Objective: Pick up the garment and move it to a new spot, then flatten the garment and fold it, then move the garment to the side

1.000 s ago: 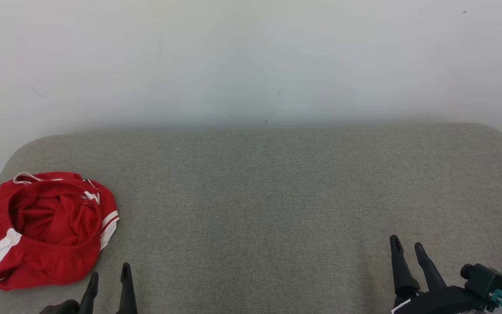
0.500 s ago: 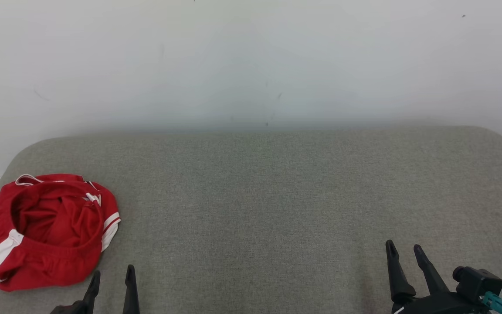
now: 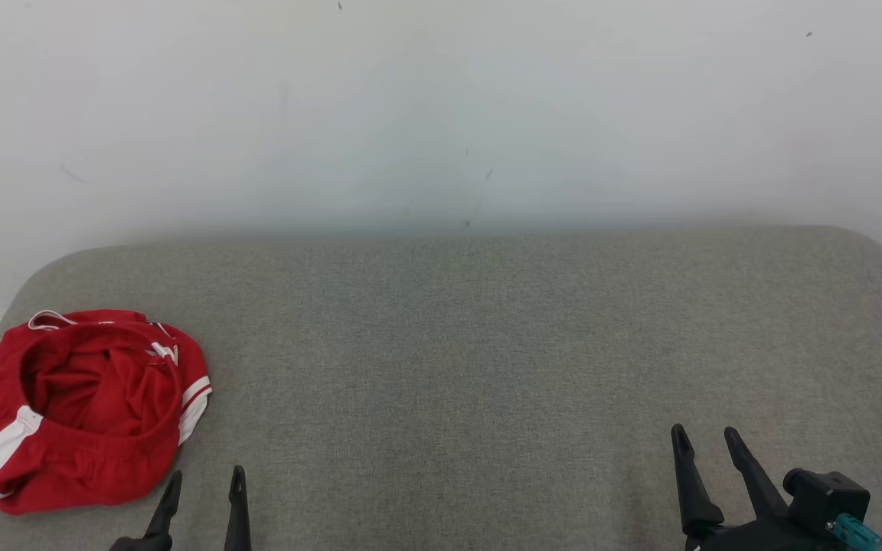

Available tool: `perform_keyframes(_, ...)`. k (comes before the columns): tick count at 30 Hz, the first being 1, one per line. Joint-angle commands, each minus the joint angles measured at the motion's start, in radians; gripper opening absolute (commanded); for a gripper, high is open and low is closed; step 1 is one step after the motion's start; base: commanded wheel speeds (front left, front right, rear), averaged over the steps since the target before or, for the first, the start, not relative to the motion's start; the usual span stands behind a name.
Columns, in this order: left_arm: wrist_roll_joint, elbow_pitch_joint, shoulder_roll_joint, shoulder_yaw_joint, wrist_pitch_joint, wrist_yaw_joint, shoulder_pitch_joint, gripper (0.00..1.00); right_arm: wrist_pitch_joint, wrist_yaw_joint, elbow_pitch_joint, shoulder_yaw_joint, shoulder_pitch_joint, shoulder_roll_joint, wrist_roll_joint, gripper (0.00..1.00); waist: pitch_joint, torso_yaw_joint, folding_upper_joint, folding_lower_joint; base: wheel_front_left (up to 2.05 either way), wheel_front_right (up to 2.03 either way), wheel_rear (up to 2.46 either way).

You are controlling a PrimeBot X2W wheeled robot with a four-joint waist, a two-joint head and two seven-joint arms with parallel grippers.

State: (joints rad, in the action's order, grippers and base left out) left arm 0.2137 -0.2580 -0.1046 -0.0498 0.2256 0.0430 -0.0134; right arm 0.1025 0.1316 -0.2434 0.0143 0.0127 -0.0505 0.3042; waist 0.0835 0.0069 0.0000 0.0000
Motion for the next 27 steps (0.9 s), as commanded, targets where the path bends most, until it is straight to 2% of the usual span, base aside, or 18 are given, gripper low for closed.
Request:
perform_keyframes(1,-0.024,0.0,-0.004,0.001,0.007,0.0,-0.004,1.0,0.007,-0.001,0.005,0.002,-0.007,0.0,-0.019,1.0,0.001,0.0,0.0,0.0,0.0,0.0,0.0)
perform_keyframes(20,-0.146,-0.008,0.012,0.021,0.043,0.01,-0.021,1.0,0.031,-0.002,0.002,0.014,-0.019,0.0,-0.138,1.0,0.01,0.001,0.0,0.0,0.0,0.0,0.0)
perform_keyframes(27,-0.141,-0.007,0.018,0.026,0.04,0.015,-0.021,1.0,0.032,-0.002,-0.001,0.013,-0.016,0.0,-0.133,1.0,0.007,0.001,0.0,0.0,0.0,0.0,0.0)
